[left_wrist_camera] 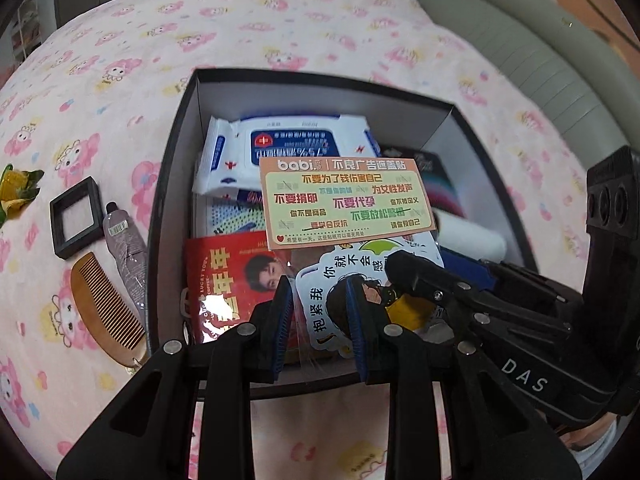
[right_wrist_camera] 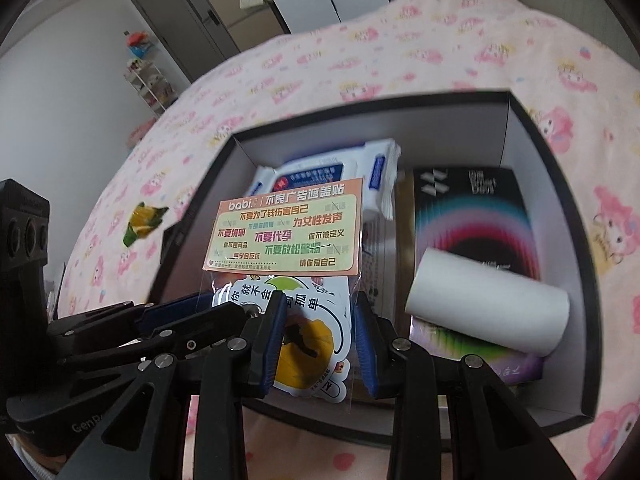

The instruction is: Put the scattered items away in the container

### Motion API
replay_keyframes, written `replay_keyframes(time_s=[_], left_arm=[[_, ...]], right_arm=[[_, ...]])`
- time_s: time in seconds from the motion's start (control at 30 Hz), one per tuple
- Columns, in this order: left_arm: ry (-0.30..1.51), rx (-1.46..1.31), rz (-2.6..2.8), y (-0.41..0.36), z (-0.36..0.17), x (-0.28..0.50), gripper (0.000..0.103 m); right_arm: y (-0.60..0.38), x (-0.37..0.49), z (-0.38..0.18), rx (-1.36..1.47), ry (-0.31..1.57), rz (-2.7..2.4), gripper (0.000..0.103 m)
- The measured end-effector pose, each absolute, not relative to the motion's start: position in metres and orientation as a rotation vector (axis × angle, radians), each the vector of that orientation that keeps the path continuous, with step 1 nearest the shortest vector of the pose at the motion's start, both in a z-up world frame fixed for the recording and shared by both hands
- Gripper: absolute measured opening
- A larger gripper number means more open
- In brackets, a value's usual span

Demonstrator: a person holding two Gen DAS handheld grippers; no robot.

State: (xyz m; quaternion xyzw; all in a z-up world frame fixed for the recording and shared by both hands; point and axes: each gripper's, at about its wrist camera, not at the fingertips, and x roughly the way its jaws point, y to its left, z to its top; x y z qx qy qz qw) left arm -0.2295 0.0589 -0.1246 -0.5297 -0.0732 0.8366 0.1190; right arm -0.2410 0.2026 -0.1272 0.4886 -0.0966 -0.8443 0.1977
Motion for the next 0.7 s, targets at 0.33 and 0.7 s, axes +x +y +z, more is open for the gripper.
replay_keyframes(time_s=[0.33,0.7], left_arm=[[-0.164,-1.607,2.466,0.060,-0.135,-0.225,0.025],[-0.148,-1.570,2.488,0.054,-0.129,-0.218,0.025]], right_arm=[[0.199,-0.238,-0.140,1.426,-0.189,-2.364,0.030],[0.209,-0.233,-0.128,1.396,-0.100,-2.469,0.031]])
